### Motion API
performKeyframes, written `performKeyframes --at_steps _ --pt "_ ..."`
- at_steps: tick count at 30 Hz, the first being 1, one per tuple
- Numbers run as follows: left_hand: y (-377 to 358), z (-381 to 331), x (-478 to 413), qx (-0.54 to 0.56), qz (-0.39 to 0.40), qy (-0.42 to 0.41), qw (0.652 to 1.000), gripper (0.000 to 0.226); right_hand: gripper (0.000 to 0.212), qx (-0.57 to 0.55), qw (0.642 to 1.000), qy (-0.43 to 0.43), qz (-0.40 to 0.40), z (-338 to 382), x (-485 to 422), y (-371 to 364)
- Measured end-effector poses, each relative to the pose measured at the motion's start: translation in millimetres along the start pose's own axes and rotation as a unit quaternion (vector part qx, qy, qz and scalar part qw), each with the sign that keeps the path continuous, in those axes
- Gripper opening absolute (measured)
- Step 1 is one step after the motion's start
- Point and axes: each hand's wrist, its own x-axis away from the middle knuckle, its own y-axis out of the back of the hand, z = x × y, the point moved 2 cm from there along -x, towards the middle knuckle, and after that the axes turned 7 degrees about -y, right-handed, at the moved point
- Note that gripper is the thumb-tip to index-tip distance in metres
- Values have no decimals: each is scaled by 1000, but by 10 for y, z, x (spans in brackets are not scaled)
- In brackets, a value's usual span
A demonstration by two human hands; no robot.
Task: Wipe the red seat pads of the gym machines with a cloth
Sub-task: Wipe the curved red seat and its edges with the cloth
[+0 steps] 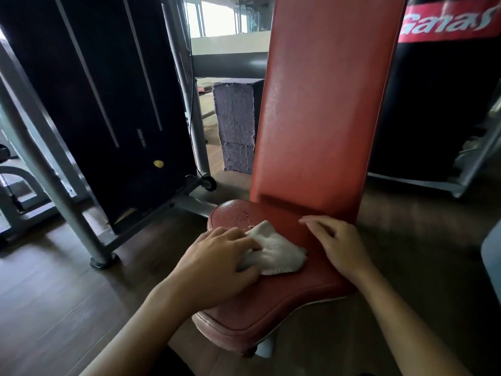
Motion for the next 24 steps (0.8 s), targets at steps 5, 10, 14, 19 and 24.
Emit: performKeyframes --at_steps 5,10,14,19,24 --pt "-179 -158 -193 47 6 -42 998 56 22 95 994 -49 35 -13 -123 -97" --pt "-277 145 -312 52 48 -63 995 51 25 201 979 -25 20 -43 -150 -222" --pt "-375 565 -561 91 47 -60 993 48 30 247 968 -22 32 -23 -112 -210" --pt "-538 1216 -1153 118 5 -15 993 62 34 282 958 -28 34 23 -108 -229" --pt "-462 995 -884 113 -34 -67 991 57 32 272 961 -40 17 42 -88 -224"
